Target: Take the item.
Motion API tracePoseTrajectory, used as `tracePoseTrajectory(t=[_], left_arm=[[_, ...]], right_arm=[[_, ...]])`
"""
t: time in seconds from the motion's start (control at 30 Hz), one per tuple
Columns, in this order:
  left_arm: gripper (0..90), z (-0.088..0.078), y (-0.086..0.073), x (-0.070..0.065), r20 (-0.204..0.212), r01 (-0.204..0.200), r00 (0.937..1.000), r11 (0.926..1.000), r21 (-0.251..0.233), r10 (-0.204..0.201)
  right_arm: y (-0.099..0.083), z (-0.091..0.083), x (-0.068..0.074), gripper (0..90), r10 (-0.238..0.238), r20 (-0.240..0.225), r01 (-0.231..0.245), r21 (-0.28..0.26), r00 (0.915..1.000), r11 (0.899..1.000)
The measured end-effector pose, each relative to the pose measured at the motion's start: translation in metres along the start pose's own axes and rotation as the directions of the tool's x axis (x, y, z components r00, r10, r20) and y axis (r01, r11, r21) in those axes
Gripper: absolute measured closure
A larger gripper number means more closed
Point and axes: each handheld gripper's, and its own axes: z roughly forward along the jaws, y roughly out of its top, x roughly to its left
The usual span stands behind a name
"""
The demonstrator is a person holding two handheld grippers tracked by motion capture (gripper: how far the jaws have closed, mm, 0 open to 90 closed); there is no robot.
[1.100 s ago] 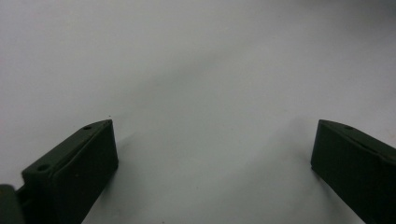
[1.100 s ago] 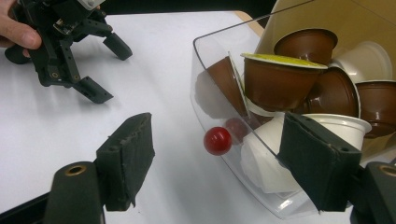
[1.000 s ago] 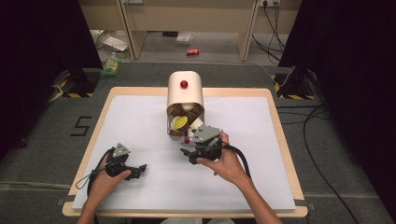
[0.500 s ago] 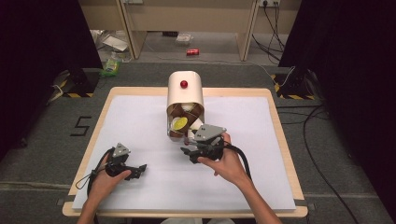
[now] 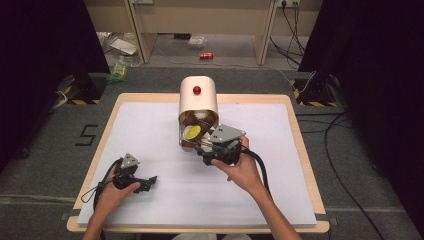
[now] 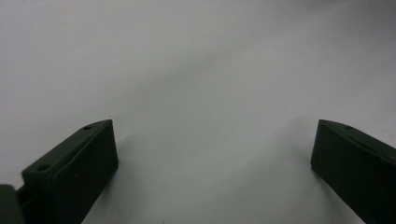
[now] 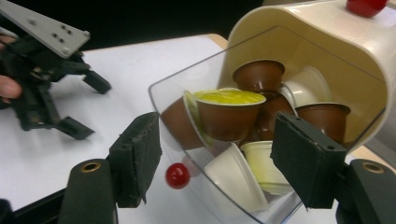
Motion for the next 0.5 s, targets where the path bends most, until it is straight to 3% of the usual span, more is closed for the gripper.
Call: tracePoseTrajectory(t=[0.5], left_arm=[[0.1, 0.0, 0.0, 0.0, 0.0, 0.0, 1.0, 1.0, 0.0, 0.0]], right_arm=[[0.011, 0.019, -0.008, 34.3, 0.034, 0.02, -0.034, 0.002, 0.9992, 0.999]])
